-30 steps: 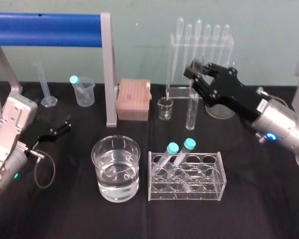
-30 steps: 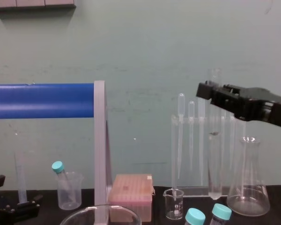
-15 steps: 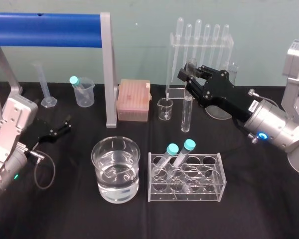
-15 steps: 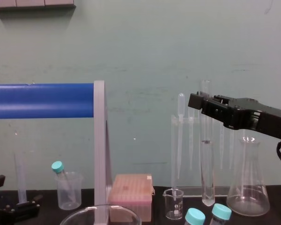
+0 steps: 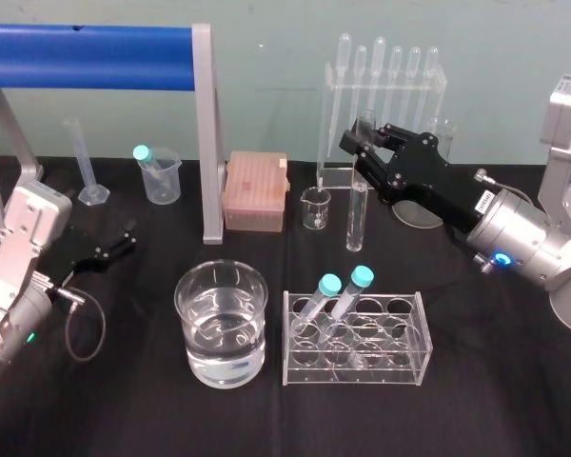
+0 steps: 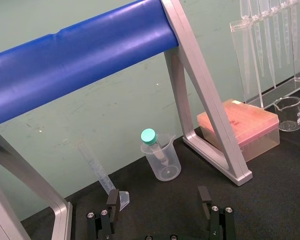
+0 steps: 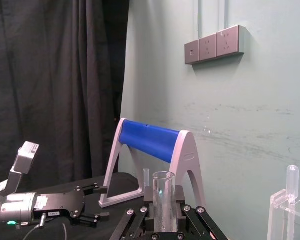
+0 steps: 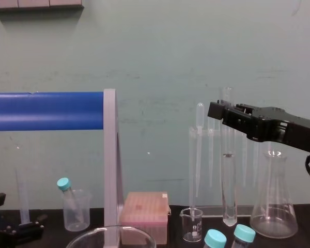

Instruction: Hold the test tube with one hand and immerse one end into the beaker, then return it to the test tube rack.

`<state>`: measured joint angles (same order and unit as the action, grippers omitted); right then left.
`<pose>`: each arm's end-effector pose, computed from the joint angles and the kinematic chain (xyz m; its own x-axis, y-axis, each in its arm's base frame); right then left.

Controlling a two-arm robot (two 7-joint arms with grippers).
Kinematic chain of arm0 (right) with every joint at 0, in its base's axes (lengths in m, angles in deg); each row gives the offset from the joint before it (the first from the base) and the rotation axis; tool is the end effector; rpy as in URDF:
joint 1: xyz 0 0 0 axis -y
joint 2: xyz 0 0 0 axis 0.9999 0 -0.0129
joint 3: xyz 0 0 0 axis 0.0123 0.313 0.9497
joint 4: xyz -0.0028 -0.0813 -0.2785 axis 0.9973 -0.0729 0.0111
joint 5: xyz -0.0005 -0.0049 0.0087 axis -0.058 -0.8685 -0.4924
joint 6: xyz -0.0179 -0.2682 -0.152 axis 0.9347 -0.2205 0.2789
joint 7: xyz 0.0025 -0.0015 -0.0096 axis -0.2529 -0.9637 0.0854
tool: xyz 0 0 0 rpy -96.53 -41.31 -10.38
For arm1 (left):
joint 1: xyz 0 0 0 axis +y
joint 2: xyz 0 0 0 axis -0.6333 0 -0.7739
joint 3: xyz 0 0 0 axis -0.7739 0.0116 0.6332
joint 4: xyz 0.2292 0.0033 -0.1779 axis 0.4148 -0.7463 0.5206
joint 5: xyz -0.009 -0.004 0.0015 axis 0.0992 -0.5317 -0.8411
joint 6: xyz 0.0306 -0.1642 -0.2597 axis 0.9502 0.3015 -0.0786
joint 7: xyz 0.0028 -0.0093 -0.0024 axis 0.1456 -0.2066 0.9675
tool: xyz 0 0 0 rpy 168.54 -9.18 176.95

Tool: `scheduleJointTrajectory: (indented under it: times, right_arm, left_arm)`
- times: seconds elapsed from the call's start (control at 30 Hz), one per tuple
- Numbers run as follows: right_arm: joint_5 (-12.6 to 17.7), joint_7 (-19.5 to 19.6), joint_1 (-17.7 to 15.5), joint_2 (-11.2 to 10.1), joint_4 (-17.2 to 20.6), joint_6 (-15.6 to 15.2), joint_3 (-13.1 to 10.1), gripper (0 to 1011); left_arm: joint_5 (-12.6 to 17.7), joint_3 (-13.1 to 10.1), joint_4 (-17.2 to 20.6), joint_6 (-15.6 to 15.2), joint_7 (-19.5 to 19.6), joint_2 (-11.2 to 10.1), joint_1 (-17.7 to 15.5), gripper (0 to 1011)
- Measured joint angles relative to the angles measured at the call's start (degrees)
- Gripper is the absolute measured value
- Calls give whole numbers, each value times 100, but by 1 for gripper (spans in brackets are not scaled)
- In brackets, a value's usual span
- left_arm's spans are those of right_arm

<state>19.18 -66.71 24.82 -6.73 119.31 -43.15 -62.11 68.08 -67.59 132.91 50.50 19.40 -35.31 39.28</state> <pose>0.4256 -0.0419 -0.2351 0.8221 -0.5656 0.0647 0.5388 0.8097 0.2324 0.3580 0.0826 -0.3023 0.2923 0.8803 0.3737 -0.9552 0.2874 0.0701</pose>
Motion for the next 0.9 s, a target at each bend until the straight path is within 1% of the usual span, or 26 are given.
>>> scheduleJointTrajectory:
  times: [0.9]
  right_arm:
    - [2,0,0,-3,8,0,-2,227]
  left_arm:
    - [0,0,0,0,0,0,0,1000]
